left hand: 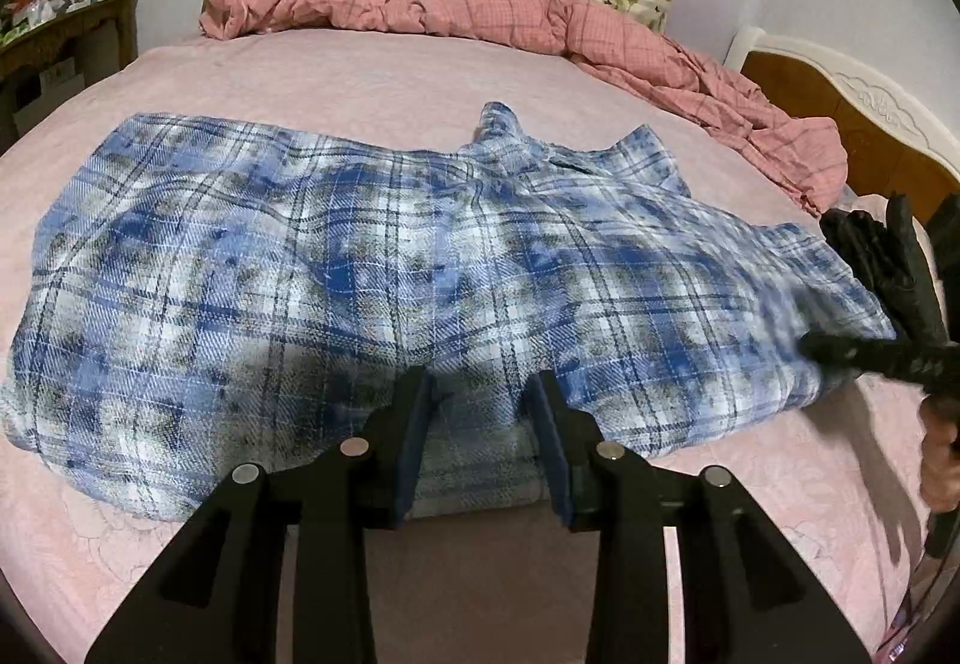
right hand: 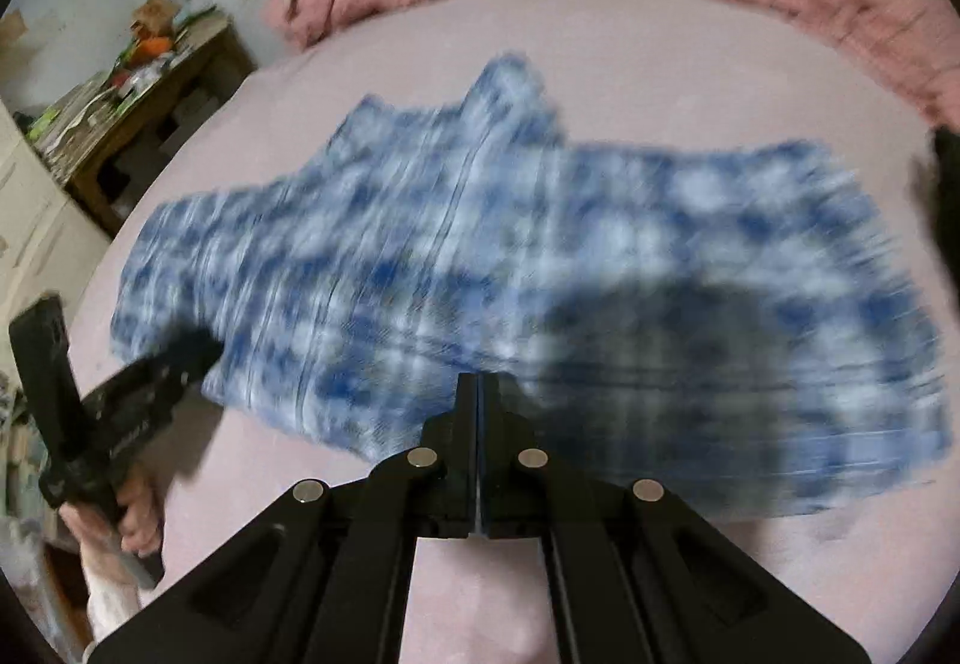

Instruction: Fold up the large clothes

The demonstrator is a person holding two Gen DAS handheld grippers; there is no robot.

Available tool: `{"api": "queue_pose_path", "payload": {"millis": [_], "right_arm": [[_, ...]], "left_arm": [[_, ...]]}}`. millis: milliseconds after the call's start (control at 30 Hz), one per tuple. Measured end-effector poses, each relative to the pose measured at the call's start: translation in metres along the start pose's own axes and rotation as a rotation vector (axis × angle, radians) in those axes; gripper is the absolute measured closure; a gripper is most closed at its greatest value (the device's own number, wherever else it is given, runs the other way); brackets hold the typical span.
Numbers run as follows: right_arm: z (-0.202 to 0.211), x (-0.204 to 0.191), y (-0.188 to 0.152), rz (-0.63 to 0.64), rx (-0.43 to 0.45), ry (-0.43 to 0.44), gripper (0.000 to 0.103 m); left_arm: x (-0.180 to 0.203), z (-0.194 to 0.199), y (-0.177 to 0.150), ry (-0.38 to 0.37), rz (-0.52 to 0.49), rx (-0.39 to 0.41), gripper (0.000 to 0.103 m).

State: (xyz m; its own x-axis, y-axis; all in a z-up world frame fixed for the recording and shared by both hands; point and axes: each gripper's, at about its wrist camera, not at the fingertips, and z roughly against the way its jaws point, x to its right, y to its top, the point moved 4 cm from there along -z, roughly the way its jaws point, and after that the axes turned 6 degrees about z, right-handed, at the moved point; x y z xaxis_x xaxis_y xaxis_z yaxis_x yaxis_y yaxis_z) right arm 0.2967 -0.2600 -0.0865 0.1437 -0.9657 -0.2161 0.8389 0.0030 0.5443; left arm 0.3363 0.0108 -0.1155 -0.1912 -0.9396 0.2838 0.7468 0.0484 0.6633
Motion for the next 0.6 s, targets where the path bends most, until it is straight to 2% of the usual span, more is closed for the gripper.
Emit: {"api": "queue_pose_path", "payload": {"millis": [133, 200, 333, 467, 533, 600], "right_arm": [[-0.028, 0.013, 0.005, -0.038, -0.009, -0.038, 0.103], [-0.037, 0.008, 0.019, -0.051, 0.006, -0.032, 0.103], [-0.056, 0.018, 0.059, -0.094, 0.026, -0.107, 0.103], [-0.087, 0.034, 0.091, -0.141, 0.032, -0.106, 0.103], [-0.086, 0.035, 0.094, -0.143, 0.032, -0.094, 0.103], [-0.076, 0.034, 0.081, -0.167, 0.022, -0.07, 0.103]], "left_arm": [[0.001, 0.0, 0.0, 0.003, -0.004, 0.002, 0.069], [0.001, -0.001, 0.001, 0.005, -0.006, 0.002, 0.069], [0.001, -0.001, 0.001, 0.005, -0.007, 0.003, 0.069], [0.0, -0.001, 0.001, 0.001, -0.004, 0.001, 0.069], [0.001, -0.001, 0.001, -0.001, -0.001, 0.0, 0.069], [0.001, 0.0, 0.001, -0.001, -0.002, 0.0, 0.069]]}}
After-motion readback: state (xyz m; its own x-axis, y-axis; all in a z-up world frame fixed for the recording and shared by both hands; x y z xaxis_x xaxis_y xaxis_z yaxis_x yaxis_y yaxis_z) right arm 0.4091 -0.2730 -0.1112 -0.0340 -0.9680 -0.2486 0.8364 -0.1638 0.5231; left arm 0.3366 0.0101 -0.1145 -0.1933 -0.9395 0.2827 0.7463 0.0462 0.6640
